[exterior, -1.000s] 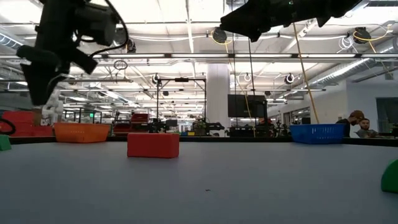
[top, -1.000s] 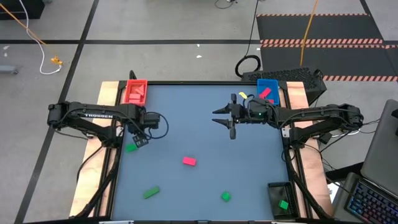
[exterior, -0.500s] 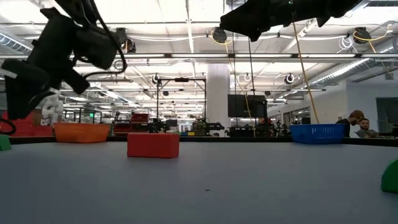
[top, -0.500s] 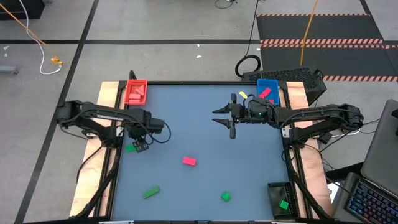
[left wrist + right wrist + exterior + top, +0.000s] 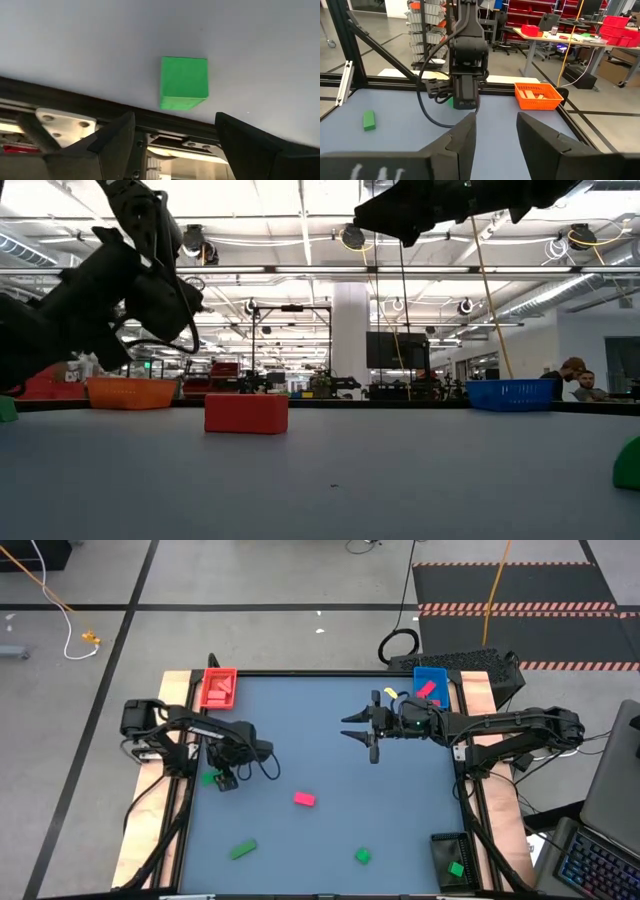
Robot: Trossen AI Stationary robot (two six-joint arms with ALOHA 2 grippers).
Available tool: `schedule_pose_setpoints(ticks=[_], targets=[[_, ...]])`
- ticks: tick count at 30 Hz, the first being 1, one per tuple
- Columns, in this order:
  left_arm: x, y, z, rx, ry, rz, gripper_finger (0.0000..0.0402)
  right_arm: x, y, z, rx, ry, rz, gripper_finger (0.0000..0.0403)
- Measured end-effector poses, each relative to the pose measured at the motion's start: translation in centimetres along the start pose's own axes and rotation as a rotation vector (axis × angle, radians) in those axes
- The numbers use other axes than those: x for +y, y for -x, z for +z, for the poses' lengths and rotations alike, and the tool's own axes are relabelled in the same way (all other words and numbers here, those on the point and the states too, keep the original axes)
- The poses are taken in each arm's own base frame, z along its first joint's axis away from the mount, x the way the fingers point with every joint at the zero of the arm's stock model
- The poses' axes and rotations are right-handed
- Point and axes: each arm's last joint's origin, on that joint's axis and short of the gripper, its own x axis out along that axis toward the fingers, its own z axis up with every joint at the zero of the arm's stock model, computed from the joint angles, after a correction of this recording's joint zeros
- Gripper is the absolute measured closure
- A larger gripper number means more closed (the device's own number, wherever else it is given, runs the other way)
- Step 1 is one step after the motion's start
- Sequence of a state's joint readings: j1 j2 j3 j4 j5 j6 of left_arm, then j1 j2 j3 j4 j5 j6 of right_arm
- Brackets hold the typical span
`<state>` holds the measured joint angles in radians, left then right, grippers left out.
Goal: Sort & place blocks by color
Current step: Put the green block into the black bin
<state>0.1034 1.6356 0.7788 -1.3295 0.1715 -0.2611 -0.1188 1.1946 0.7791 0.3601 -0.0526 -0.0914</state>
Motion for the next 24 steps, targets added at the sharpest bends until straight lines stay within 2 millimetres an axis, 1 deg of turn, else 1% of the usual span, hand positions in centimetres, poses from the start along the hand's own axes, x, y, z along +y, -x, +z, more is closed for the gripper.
schedule_pose_setpoints(ticks=[4, 8, 11, 14, 18, 21, 24], targets=[[-0.4, -0.2, 0.3, -0.003, -0.029, -0.014, 0.0119, 0.0, 0.0, -0.1, 0.007, 0.000, 0.001, 0.0268], [-0.9, -0.2, 1.2, -0.099, -0.054, -0.026, 0.0119, 0.0, 0.0, -0.1, 0.007, 0.000, 0.001, 0.0268], [-1.1, -0.2, 1.4, -0.129, -0.060, -0.021, 0.0119, 0.0, 0.0, -0.1, 0.007, 0.000, 0.001, 0.0268], [-1.0, -0.3, 1.3, -0.126, -0.049, 0.013, 0.0119, 0.0, 0.0, -0.1, 0.007, 0.000, 0.001, 0.0268], [-0.6, -0.3, 0.6, -0.061, -0.030, 0.083, 0.0119, 0.0, 0.0, -0.1, 0.007, 0.000, 0.001, 0.0268], [-0.5, -0.4, 0.5, -0.050, -0.026, 0.098, 0.0119, 0.0, 0.0, -0.1, 0.007, 0.000, 0.001, 0.0268], [-0.4, -1.1, 0.5, -0.054, -0.025, 0.087, 0.0119, 0.0, 0.0, -0.1, 0.007, 0.000, 0.001, 0.0268]])
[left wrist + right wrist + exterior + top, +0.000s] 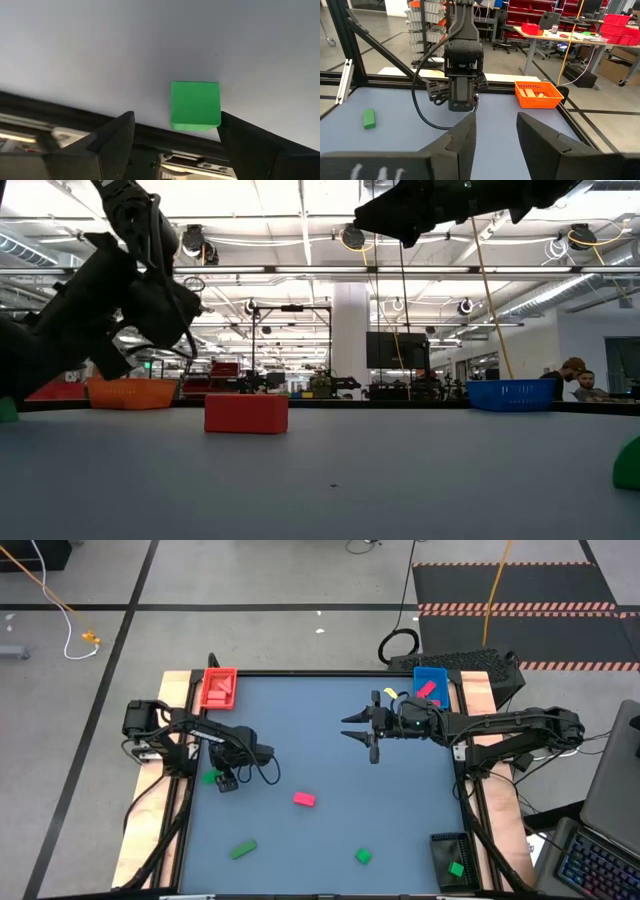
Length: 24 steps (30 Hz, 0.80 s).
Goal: Sort & place blocks by color
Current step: Put the green block into the black bin
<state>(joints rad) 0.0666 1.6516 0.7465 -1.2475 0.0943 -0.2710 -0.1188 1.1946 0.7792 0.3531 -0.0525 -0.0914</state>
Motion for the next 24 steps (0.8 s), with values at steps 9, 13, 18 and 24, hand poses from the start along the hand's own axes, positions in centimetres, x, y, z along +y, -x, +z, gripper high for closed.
schedule_pose_setpoints(ticks=[9, 13, 18, 24], targets=[[0.1, -2.5, -0.4, 0.027, 0.018, -0.080, 0.0119, 0.0, 0.0, 0.0, 0.000, 0.001, -0.003, 0.0268], [0.1, -2.5, -0.3, 0.021, 0.036, -0.077, 0.0145, 0.0, 0.0, 0.0, -0.001, 0.002, -0.003, 0.0268], [0.1, -2.5, -0.2, 0.012, 0.044, -0.077, 0.0235, 0.0, 0.0, 0.0, -0.001, 0.002, -0.003, 0.0268], [0.1, -2.3, -0.1, 0.003, 0.043, -0.066, 0.0274, 0.0, 0.0, 0.1, -0.009, 0.004, -0.004, 0.0268]])
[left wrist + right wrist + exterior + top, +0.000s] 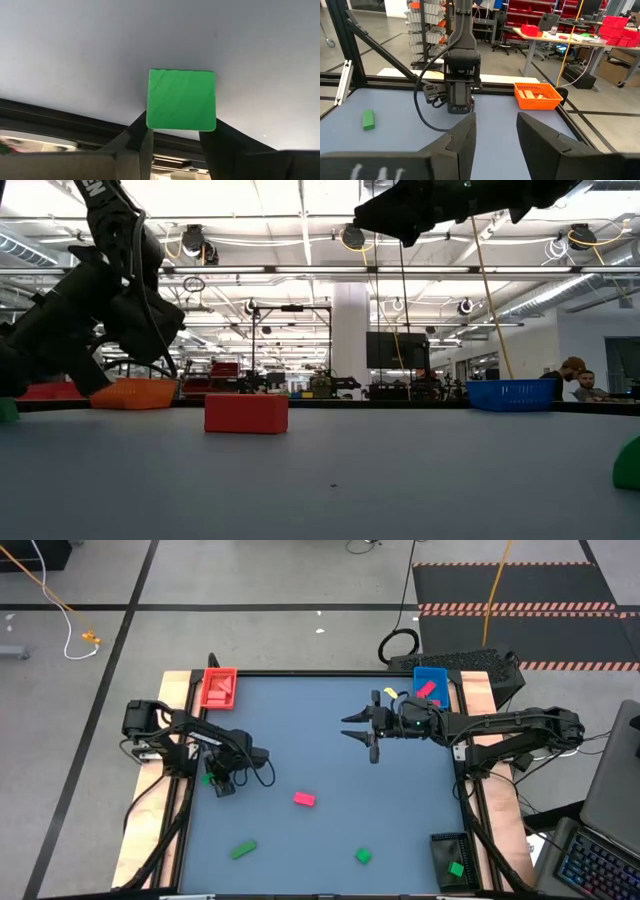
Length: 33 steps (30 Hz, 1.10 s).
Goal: Sort & place blocks by color
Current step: Put the green block into the black bin
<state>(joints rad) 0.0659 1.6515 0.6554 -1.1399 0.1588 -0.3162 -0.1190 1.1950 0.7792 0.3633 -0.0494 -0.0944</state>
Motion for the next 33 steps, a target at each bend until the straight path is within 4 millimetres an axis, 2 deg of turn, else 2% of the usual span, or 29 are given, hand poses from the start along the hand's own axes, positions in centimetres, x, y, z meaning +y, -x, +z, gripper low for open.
schedule_pose_setpoints(ticks=[6, 12, 15, 20, 25, 28, 33], targets=[[-0.6, 2.5, 1.0, -0.089, -0.047, 0.003, 0.0274, 0.0, 0.0, 0.1, -0.005, 0.000, 0.000, 0.0268], [-1.7, 6.7, 2.3, -0.252, -0.116, 0.001, 0.0274, 0.0, 0.0, -0.1, 0.011, 0.004, 0.001, 0.0268], [-2.1, 9.4, 3.2, -0.382, -0.149, 0.000, 0.0274, 0.0, 0.6, 0.0, 0.034, 0.022, -0.014, 0.0268], [-2.5, 14.1, 4.5, -0.646, -0.226, -0.008, 0.0274, -0.2, 2.6, 0.5, 0.096, -0.001, -0.072, 0.0268], [-2.4, 18.3, 5.5, -0.905, -0.312, -0.065, 0.0274, 0.1, 4.1, -0.7, 0.113, 0.045, -0.061, 0.0268], [-2.2, 20.1, 5.9, -1.027, -0.377, -0.135, 0.0274, 0.1, 4.7, -0.8, 0.066, 0.083, -0.092, 0.0268], [-1.9, 22.6, 6.7, -1.250, -0.494, -0.191, 0.0274, 0.1, 5.5, -0.5, -0.114, 0.072, -0.116, 0.0268]])
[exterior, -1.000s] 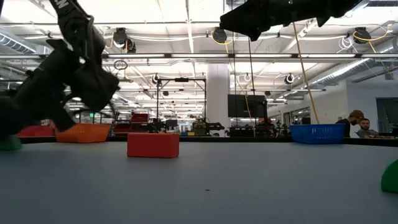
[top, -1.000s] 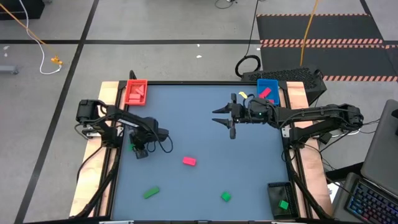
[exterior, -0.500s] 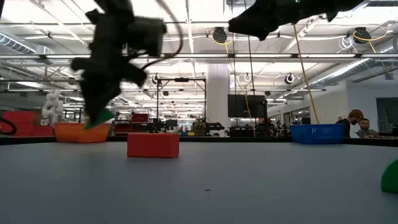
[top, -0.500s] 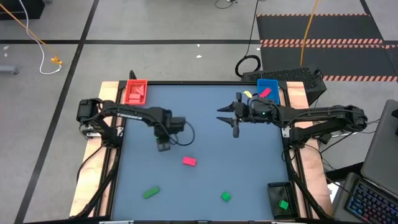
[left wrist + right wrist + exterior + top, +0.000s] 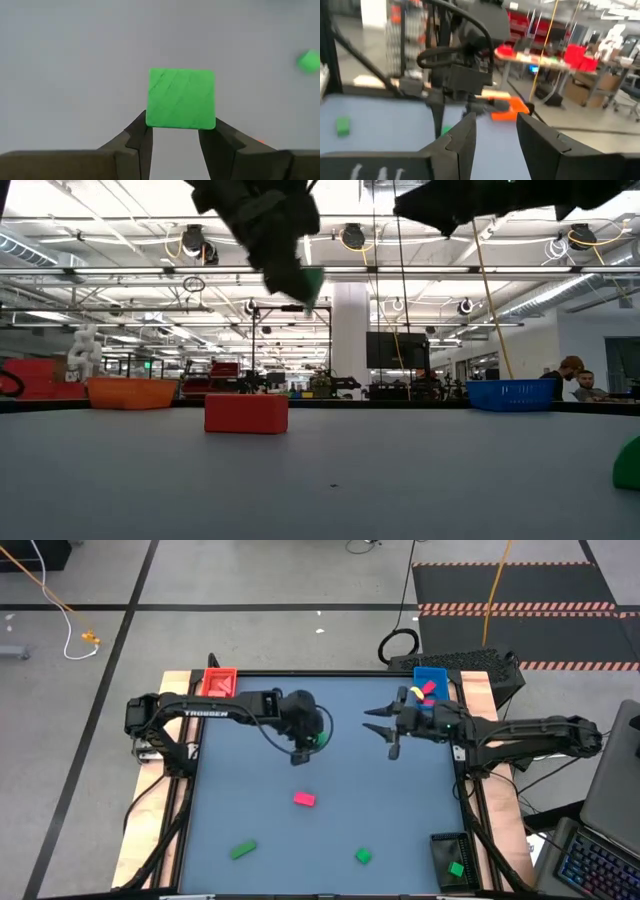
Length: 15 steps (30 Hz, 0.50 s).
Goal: Sort & place blocks by color
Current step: Put the green block into the black bin
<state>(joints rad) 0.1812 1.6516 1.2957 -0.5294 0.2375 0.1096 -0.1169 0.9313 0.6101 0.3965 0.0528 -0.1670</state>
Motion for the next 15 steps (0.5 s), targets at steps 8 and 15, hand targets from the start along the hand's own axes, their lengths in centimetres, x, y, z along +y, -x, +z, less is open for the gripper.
schedule_pose_setpoints(ticks=[8, 15], targets=[[0.9, 0.4, 2.4, -0.211, -0.197, 0.245, 0.0274, -1.2, 0.5, -1.4, -0.077, -0.296, -0.231, 0.0267], [1.2, 1.1, 3.8, -0.269, -0.380, 0.570, 0.0274, -1.7, -0.7, -2.8, -0.020, -0.271, -0.281, 0.0227]])
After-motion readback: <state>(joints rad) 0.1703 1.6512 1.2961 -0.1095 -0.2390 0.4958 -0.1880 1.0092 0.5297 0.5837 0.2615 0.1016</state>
